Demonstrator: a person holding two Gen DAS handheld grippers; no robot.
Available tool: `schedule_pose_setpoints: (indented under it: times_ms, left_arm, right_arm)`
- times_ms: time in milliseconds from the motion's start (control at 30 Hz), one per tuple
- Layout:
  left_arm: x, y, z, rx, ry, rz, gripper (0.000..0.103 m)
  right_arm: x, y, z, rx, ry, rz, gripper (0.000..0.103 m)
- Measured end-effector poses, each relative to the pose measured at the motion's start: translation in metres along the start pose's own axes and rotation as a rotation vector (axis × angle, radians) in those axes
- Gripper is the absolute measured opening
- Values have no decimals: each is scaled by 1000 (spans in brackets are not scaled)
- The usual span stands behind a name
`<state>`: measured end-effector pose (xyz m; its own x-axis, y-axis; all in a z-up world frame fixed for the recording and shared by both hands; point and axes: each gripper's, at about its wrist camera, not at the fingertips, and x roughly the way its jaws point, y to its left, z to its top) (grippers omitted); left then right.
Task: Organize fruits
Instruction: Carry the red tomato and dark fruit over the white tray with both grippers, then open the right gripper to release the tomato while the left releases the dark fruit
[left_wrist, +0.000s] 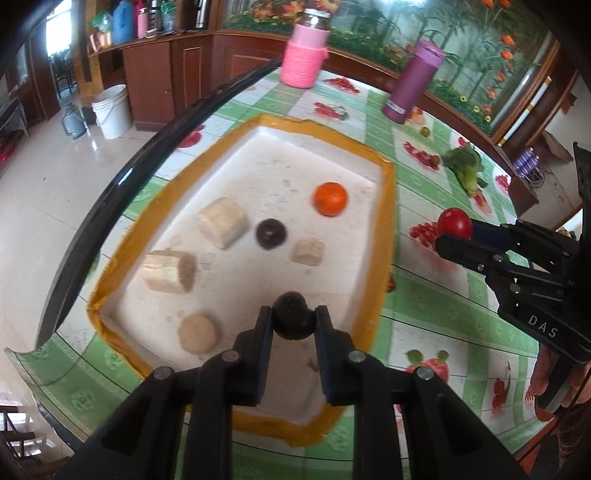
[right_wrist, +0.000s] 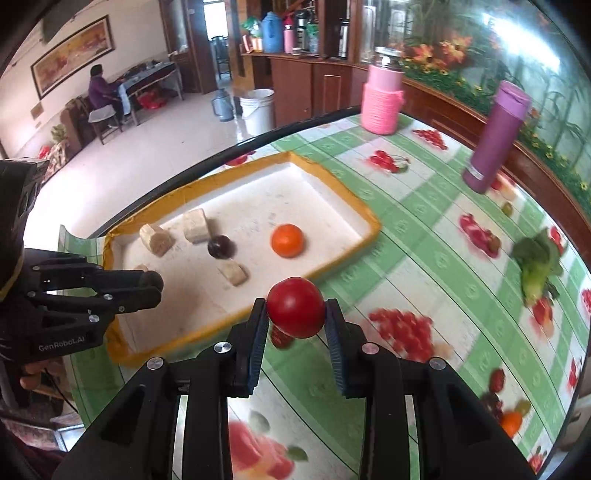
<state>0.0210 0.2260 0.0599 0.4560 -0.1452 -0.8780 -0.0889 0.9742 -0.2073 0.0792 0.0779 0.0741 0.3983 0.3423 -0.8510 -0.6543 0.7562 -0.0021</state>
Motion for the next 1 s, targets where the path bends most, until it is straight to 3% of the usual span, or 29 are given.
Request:
schedule_pose_setpoints:
  times_ms: [300,633,1000]
  left_arm:
    - [21,28,13,-45,40,18,25]
    - [36,37,18,-41,73,30,25]
    - [45,38,12,1,85,57,25]
  right_arm:
    - [52,21,35,-35,38,39,30]
    - [98,39,50,-101,98,48,30]
    - [106,42,45,-148,117,50,30]
